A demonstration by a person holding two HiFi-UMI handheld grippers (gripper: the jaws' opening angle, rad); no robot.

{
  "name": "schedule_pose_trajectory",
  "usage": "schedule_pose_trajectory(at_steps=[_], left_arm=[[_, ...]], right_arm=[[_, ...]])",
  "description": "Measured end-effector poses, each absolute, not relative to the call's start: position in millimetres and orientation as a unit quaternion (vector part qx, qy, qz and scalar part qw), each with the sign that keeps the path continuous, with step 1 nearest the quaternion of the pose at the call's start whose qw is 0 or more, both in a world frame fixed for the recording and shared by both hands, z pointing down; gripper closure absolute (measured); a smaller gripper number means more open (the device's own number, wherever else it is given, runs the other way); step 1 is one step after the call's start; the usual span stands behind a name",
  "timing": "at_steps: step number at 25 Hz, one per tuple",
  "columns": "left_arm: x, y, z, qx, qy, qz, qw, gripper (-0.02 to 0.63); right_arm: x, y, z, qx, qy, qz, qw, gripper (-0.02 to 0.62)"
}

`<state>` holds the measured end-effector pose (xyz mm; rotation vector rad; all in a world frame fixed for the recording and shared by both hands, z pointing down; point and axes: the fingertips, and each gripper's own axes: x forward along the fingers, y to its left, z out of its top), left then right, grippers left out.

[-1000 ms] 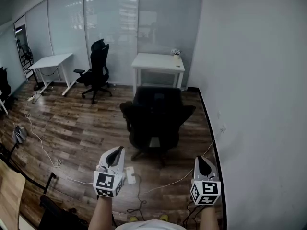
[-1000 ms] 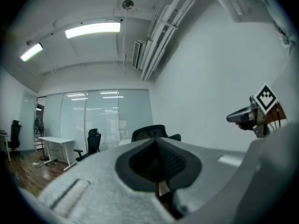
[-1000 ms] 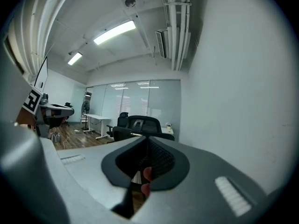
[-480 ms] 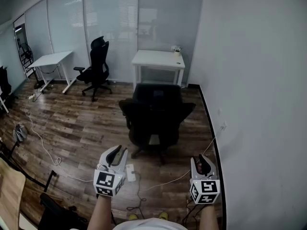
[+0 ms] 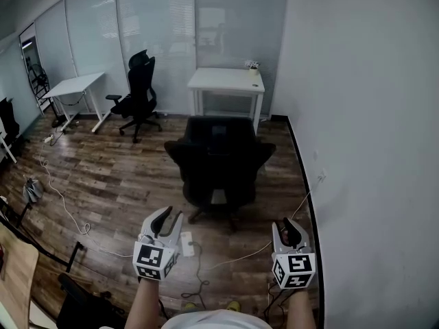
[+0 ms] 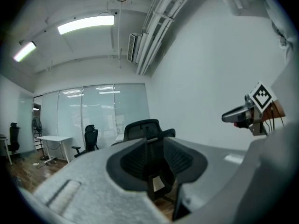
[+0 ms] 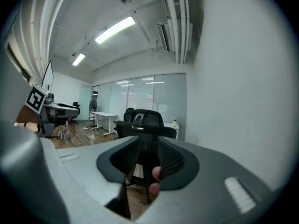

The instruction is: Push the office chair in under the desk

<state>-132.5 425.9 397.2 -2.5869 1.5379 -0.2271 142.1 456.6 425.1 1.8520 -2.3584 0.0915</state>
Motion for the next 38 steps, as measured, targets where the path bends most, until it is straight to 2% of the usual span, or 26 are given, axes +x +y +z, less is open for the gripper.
schedule_pose_trajectory(at_steps=[9,23,38], left_arm=[[-84,433,411,-0.846,0.522,-0.093,0.063,0.495],[-53,404,435,-0.847,0.519,-0.098,0.058,0.495],[-72,308,451,-0.845,0.526,-0.089,0.041,0.495]], right_arm=[[185,445,436,0.591,-0.803,0.036,0.063,0.492],[208,411,456,0.581,-0.811,0.034,0.068,0.492],[189,311,467,0.573,-0.815,0.031,0.079,0.492]])
